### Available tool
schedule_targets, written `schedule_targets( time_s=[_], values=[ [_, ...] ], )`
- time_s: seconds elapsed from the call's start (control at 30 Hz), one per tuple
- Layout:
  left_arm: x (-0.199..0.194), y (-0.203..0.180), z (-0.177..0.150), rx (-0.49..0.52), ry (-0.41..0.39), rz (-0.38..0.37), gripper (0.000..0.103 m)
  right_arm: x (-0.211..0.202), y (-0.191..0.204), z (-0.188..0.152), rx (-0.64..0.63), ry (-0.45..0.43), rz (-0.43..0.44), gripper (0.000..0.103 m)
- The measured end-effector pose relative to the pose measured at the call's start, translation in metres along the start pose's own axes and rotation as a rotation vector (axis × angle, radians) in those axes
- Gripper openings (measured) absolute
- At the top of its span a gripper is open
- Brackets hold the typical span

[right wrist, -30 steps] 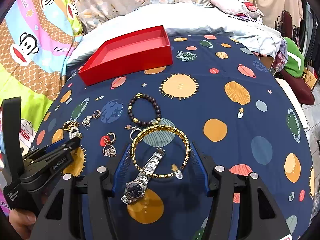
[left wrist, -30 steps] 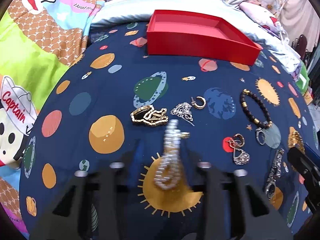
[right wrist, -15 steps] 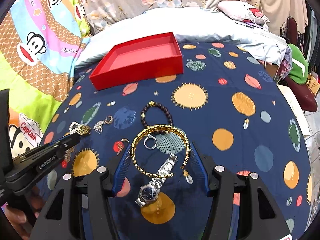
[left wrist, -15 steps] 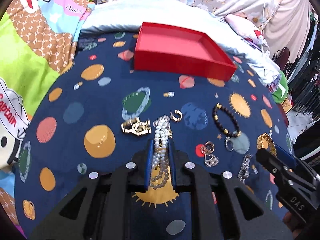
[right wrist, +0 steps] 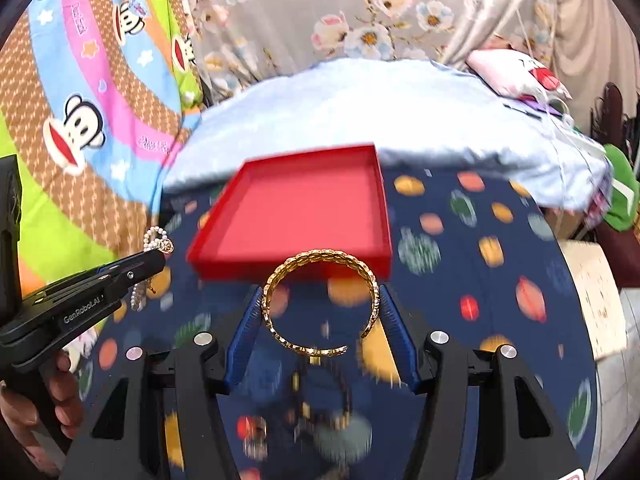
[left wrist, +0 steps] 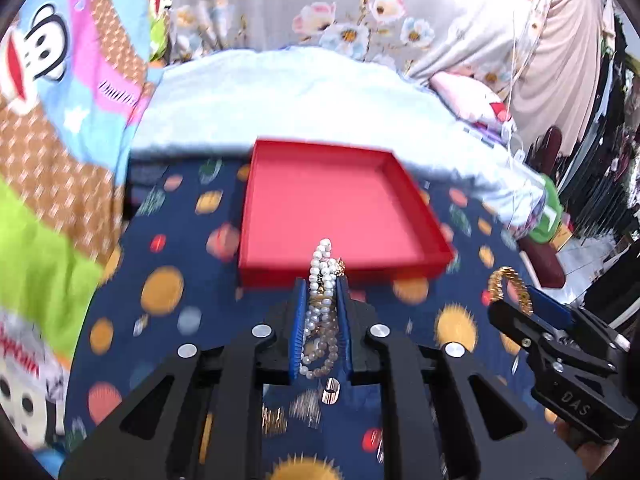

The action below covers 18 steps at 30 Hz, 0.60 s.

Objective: Organize jewelry
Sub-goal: 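Carry the necklace and bangle into the red tray and open both tools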

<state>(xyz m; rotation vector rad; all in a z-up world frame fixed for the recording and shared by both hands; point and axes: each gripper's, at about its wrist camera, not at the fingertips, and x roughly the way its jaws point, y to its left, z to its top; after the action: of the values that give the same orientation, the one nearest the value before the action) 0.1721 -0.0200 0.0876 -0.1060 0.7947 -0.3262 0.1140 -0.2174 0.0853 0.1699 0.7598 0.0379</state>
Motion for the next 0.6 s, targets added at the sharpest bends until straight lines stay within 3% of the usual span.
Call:
schedule_targets(
  time_s=[0.2,0.37,0.6],
  values=[
    [0.039,0.005,0.055,0.023,-0.036,0.017,0.014,0.056,-0.005,0.064,-0.018,0.005,0.02,0.057],
    [0.091,0.017,0.093,0.002,0.014,-0.01,0.014,0.116,-0.012,0.108,-0.008,0.057,0.036,0.057],
    [0.144,0.027,0.118,0.014,0.045,-0.017,0.014,0.199,-0.027,0.132,0.041,0.183,0.049,0.057]
  ],
)
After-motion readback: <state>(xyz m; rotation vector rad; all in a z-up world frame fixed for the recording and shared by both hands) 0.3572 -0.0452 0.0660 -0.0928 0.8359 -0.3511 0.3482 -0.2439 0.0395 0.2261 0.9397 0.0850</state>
